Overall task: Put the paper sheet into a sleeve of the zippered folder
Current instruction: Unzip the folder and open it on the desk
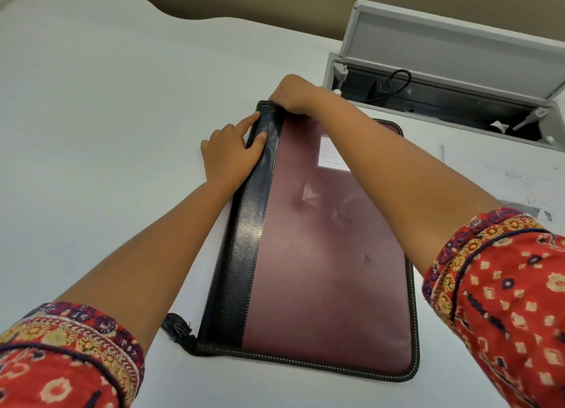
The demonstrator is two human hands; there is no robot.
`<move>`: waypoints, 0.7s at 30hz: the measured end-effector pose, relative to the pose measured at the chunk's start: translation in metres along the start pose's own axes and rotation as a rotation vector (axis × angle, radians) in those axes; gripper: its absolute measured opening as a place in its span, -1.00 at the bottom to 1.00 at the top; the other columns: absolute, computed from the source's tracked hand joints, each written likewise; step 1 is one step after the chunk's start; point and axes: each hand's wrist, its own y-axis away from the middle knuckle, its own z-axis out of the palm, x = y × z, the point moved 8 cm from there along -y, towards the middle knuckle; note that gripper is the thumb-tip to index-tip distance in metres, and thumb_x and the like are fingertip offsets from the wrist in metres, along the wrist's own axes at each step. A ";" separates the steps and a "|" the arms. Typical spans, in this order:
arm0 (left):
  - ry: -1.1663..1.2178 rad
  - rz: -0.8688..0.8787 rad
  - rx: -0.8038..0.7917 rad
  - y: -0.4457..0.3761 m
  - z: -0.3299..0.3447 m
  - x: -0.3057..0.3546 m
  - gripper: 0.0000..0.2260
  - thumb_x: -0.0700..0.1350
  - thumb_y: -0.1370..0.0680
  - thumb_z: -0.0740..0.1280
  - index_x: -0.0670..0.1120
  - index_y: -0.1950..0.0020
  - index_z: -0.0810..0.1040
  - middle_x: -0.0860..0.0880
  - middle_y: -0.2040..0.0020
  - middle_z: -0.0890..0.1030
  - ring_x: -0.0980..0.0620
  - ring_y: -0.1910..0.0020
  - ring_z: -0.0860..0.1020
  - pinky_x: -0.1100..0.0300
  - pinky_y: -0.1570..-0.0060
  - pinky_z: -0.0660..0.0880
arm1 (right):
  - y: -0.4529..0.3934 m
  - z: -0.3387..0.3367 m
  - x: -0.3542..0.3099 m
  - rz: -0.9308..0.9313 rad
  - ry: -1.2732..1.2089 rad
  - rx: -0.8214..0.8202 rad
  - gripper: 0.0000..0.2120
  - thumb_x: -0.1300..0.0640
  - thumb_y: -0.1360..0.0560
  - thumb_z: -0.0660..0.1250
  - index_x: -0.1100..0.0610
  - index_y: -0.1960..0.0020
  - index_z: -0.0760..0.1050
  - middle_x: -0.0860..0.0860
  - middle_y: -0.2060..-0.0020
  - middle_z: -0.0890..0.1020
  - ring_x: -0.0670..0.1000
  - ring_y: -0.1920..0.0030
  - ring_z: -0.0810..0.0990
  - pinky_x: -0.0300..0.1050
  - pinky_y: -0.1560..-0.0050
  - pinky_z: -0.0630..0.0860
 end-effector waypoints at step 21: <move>0.026 0.005 0.008 0.001 -0.001 0.002 -0.63 0.16 -0.53 0.14 0.21 -0.34 0.35 0.00 0.18 0.50 -0.11 0.00 0.47 0.02 -0.01 0.29 | -0.004 -0.013 -0.007 -0.412 0.305 0.081 -0.78 0.16 -0.54 0.22 0.10 -0.13 0.56 0.09 -0.11 0.58 0.08 -0.08 0.52 -0.08 -0.01 0.41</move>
